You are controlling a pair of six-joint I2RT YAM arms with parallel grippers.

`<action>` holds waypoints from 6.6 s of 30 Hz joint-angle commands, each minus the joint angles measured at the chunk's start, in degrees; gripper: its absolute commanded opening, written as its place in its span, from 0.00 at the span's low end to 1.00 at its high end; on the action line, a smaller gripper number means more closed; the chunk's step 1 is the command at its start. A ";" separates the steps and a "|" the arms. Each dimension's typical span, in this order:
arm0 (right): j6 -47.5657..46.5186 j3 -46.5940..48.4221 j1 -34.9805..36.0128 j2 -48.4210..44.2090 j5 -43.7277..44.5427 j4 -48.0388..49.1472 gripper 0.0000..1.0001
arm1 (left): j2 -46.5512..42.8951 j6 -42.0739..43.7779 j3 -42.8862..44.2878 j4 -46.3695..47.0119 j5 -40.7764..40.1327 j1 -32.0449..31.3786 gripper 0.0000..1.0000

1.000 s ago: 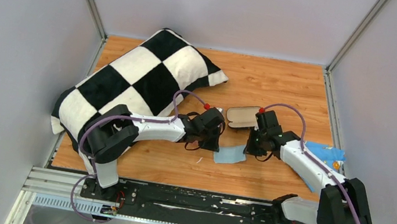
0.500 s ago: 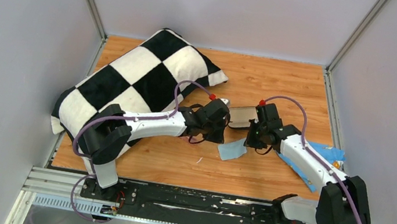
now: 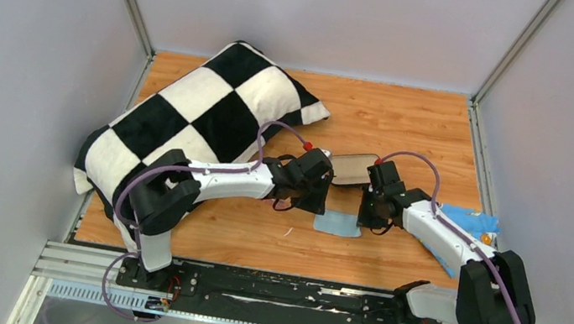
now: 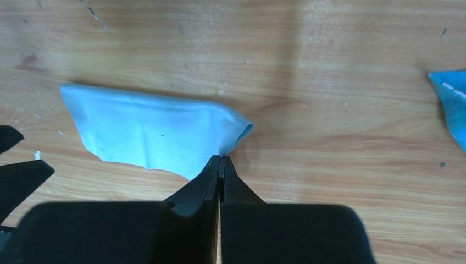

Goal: Organize the sunglasses
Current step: Pick up the glasses cleaning cloth from the center of the board, then place the glasses cleaning cloth in the sunglasses case.

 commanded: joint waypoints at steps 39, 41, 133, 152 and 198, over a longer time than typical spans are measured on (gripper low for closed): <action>1.46 -3.73 -0.02 -1.21 -0.52 0.79 0.00 | 7.10 0.48 2.06 1.32 0.42 -1.97 0.00; 1.48 -3.11 0.04 -1.71 -0.45 0.31 0.00 | 5.85 0.60 1.89 1.49 0.96 -1.98 0.00; -16.66 30.36 -10.93 31.47 8.11 10.77 0.00 | 22.91 16.40 24.27 7.87 -1.35 11.08 0.00; -14.58 25.68 -10.93 30.36 11.28 12.29 0.00 | 22.94 17.57 23.20 8.02 -3.39 11.04 0.00; -12.76 26.40 -10.89 25.75 7.71 10.96 0.35 | 20.40 16.75 25.81 0.13 -8.09 11.08 0.48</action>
